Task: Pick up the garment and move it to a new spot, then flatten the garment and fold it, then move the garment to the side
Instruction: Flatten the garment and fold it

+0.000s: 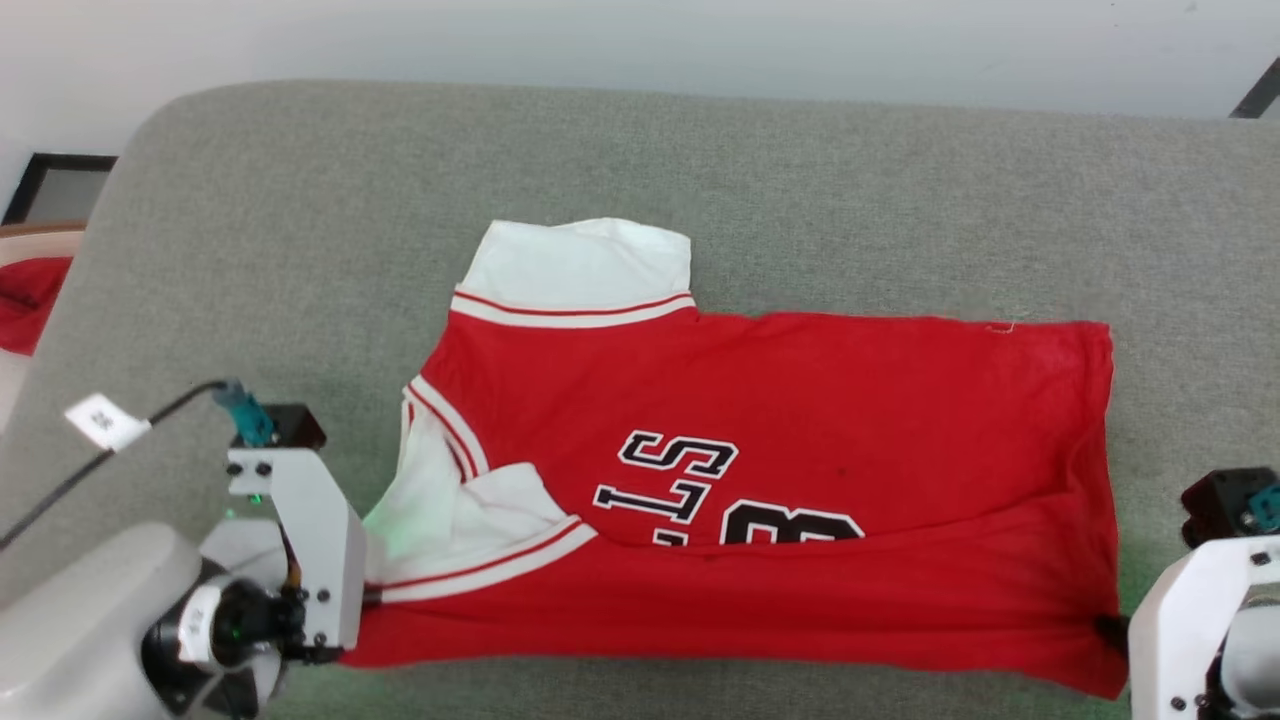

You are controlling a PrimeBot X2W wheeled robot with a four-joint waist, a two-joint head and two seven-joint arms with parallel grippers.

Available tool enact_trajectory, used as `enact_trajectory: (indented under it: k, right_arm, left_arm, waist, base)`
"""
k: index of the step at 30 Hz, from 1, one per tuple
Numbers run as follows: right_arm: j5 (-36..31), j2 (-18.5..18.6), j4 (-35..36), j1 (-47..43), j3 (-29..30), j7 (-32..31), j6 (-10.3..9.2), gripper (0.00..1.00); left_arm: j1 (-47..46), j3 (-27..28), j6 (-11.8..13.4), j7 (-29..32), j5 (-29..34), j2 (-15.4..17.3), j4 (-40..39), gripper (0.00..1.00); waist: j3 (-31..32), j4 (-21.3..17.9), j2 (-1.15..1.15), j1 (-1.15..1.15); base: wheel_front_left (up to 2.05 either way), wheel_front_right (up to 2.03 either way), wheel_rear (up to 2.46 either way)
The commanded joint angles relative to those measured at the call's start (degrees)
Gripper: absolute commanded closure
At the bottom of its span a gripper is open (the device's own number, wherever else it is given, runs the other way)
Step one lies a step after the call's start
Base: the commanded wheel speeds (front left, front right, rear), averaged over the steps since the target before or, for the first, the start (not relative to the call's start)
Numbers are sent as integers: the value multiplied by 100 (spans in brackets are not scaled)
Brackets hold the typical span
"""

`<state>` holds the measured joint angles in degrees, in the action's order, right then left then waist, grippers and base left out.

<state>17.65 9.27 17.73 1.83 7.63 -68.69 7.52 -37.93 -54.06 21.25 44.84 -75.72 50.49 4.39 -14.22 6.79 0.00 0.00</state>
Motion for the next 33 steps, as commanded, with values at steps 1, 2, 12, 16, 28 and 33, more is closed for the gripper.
enact_trajectory:
  k: [1,2,12,16,28,33]
  right_arm:
    - [25,-23,-9,-78,17,-37,-6,100]
    - [15,-39,-18,-109,-5,-45,-6,100]
    - [39,-115,-170,17,-139,83,-6,0]
    - [91,-114,-160,20,-121,127,-6,0]
    - [269,-264,189,244,19,1542,-5,0]
    - [295,-150,148,459,-226,2699,-5,0]
  left_arm:
    - [112,-9,51,-14,-39,31,1,100]
    - [164,-33,59,-24,-35,21,-17,100]
    - [252,-19,-107,-287,56,-44,97,0]
    - [199,43,-140,-362,88,55,95,0]
    - [-102,496,-300,-1073,370,443,-144,0]
    - [-402,625,-464,-1648,763,334,39,0]
  waist:
    - [-6,-20,0,0]
    - [-8,-31,0,0]
    - [38,-109,0,0]
    - [145,-144,0,0]
    - [303,-413,0,0]
    - [246,-571,0,0]
  base:
    - [0,0,0]
    - [0,0,0]
    - [0,0,0]
    - [0,0,0]
    - [0,0,0]
    - [0,0,0]
